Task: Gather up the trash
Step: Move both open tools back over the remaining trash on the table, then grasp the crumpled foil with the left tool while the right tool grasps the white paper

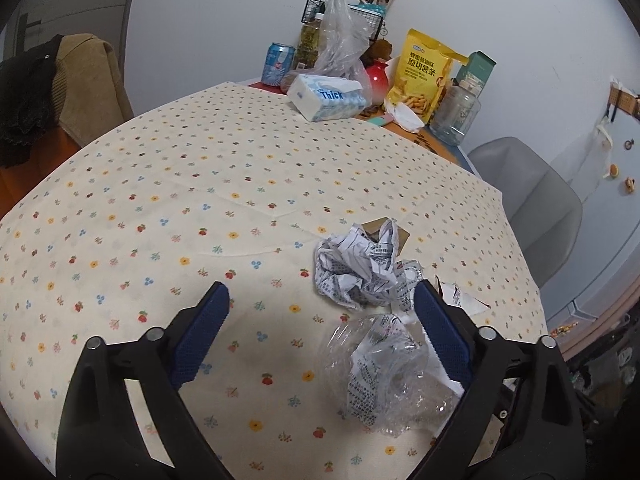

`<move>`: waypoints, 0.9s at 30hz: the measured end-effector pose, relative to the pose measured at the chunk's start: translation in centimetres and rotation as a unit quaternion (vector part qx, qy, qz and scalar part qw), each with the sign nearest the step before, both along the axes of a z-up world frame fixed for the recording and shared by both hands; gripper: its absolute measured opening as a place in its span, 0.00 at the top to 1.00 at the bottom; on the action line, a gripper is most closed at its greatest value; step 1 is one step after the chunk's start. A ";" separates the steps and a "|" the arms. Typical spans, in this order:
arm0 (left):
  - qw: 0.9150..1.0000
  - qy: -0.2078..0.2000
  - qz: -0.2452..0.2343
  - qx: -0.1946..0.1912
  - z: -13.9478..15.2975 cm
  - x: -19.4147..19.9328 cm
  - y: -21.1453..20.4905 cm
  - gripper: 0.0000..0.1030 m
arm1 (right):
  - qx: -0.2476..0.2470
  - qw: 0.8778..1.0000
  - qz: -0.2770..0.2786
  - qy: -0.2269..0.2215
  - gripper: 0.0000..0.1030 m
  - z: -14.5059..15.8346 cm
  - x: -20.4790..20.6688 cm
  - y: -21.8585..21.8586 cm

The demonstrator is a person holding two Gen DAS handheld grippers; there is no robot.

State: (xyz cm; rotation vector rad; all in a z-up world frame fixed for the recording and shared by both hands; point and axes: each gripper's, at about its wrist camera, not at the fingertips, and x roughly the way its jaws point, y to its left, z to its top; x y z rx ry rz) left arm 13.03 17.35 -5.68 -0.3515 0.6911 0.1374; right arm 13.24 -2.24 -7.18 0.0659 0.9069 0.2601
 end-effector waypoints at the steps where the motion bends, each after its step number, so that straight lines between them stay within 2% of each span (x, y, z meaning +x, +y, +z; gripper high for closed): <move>1: 1.000 0.002 -0.004 0.002 -0.1 0.3 -0.1 0.16 | 0.002 1.000 0.003 0.004 0.68 -0.1 0.1 0.0; 2: 1.000 0.004 -0.006 0.003 -0.1 0.7 -0.2 0.18 | 0.003 1.000 0.004 0.007 0.71 -0.2 0.2 0.0; 4: 1.000 0.009 -0.008 -0.002 -0.3 1.4 -0.2 0.23 | 0.008 1.000 0.006 0.010 0.86 -0.2 0.3 -0.3; 7: 1.000 0.014 -0.012 -0.002 -0.6 2.2 -0.6 0.26 | 0.010 1.000 0.005 0.005 0.91 0.3 0.3 -0.9; 10: 1.000 0.020 -0.018 0.000 -0.7 3.2 -1.0 0.35 | 0.011 1.000 -0.001 -0.009 0.92 1.2 0.1 -1.7; 11: 1.000 0.022 -0.019 -0.001 -0.8 3.4 -1.1 0.45 | 0.011 1.000 -0.003 -0.011 0.92 1.4 0.1 -1.8; 12: 0.999 0.026 -0.020 -0.004 -0.9 3.7 -1.1 0.62 | 0.012 1.000 -0.006 -0.015 0.93 1.7 0.0 -2.2; 13: 0.999 0.031 -0.024 -0.009 -1.1 4.0 -1.2 0.71 | 0.013 1.000 -0.009 -0.018 0.93 1.9 -0.1 -2.4; 19: 0.999 0.001 -0.021 0.025 0.6 2.5 -2.2 0.75 | 0.022 0.999 -0.025 -0.032 0.93 2.8 -0.6 -3.7; 27: 0.999 -0.030 -0.017 0.041 3.4 0.8 -2.9 0.75 | 0.027 0.997 -0.034 -0.059 0.93 4.5 -1.9 -4.8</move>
